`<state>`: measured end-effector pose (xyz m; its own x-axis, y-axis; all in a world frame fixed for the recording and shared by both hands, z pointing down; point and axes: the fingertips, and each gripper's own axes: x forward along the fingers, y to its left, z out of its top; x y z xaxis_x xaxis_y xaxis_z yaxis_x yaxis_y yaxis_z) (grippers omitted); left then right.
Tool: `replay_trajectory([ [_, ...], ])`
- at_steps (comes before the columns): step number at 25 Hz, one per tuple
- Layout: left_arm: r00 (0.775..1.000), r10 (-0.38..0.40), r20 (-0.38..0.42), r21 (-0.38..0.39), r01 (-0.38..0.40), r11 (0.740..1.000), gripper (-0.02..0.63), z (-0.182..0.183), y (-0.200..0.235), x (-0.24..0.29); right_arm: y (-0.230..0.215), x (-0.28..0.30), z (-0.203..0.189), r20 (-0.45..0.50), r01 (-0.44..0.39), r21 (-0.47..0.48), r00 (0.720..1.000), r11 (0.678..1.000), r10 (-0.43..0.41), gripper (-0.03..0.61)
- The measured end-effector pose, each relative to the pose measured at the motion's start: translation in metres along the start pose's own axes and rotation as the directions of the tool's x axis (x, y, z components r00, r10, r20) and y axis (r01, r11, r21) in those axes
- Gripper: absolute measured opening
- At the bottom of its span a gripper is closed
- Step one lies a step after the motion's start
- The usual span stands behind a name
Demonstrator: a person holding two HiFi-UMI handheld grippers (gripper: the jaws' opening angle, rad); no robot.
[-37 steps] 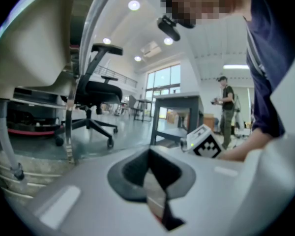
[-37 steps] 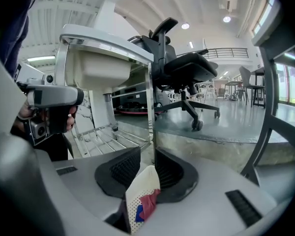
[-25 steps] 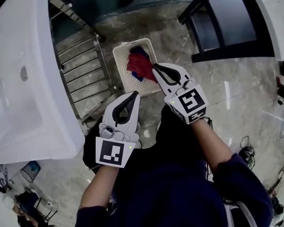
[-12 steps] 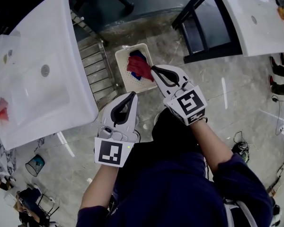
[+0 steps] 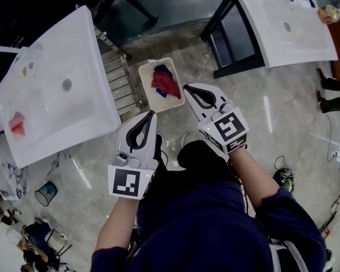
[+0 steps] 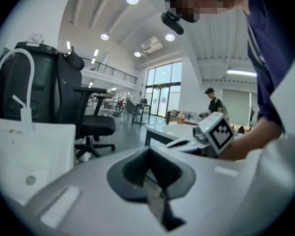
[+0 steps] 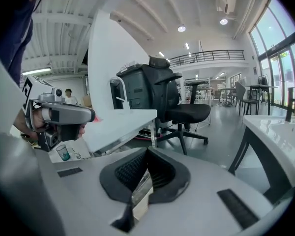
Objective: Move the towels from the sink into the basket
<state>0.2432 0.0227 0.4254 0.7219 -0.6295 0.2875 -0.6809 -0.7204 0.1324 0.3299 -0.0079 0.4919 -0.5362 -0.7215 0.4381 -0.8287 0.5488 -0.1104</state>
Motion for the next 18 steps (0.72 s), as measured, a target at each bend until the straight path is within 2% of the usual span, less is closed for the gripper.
replay_trajectory([
  [5,0.999,0.033,0.028,0.027,-0.034,0.999,0.003,0.041,-0.02,-0.016,0.003,-0.045,0.034,0.033,-0.004,-0.017,0.999,1.0,0.005,0.009],
  [10,0.996,0.066,0.056,0.1,-0.071,0.992,0.003,0.077,-0.04,-0.042,0.011,-0.093,0.061,0.064,-0.018,-0.052,0.998,0.998,0.022,0.009],
  [18,0.99,0.11,0.089,0.141,-0.121,0.982,0.003,0.117,-0.069,-0.08,0.025,-0.139,0.083,0.107,-0.024,-0.065,0.994,0.998,0.031,0.009],
])
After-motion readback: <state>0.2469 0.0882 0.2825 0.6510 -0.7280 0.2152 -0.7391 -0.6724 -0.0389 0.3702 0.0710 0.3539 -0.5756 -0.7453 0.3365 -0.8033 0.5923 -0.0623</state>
